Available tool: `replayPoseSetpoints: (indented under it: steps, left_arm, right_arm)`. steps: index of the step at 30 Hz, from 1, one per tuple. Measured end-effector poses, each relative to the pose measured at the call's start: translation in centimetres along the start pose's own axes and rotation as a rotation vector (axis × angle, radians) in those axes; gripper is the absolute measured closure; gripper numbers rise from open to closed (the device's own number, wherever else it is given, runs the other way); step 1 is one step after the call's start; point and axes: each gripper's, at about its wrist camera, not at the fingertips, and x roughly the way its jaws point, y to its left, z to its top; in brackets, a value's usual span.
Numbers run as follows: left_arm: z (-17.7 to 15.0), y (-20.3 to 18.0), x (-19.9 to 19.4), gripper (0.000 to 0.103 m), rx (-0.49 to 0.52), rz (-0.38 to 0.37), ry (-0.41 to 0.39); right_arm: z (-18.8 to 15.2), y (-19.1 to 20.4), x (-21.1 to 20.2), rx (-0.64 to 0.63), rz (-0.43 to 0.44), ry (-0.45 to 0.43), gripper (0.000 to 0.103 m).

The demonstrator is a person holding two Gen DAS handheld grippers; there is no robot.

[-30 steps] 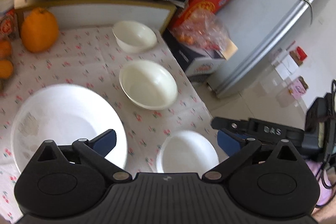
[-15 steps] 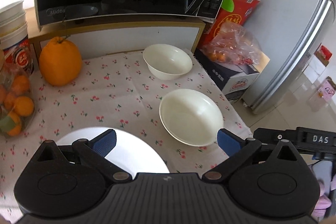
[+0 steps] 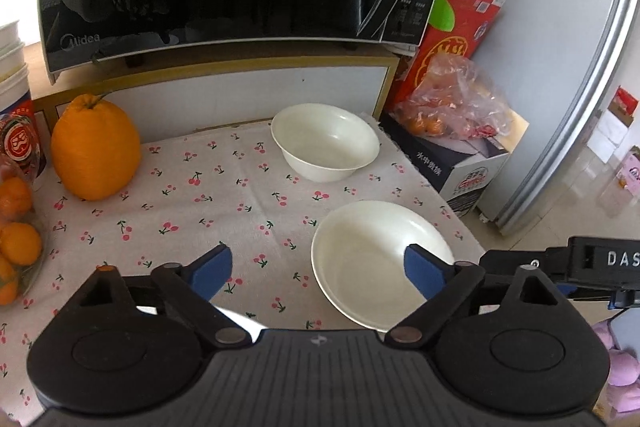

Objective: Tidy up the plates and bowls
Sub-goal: 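Move both tools to the cream bowl near the microwave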

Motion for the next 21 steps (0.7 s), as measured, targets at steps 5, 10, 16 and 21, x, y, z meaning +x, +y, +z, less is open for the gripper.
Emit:
replayPoseSetpoints:
  steps: [5, 10, 16, 21]
  left_arm:
    - [0.0, 0.3, 1.4, 0.029, -0.028, 0.001, 0.022]
    - [-0.1, 0.3, 2.3, 0.038, -0.034, -0.003, 0.038]
    - [-0.1, 0.3, 3.2, 0.046, -0.056, -0.017, 0.054]
    - [-0.2, 0.1, 3.6, 0.052, -0.060, -0.016, 0.064]
  right_arm:
    - [0.6, -0.9, 1.5, 0.058, 0.020, 0.014, 0.014]
    - [0.8, -1.6, 2.7, 0.100, 0.042, 0.027, 0.014]
    - [0.9, -1.8, 3.5, 0.117, 0.050, 0.029, 0.015]
    - [1.0, -1.8, 3.9, 0.124, 0.051, 0.027, 0.015]
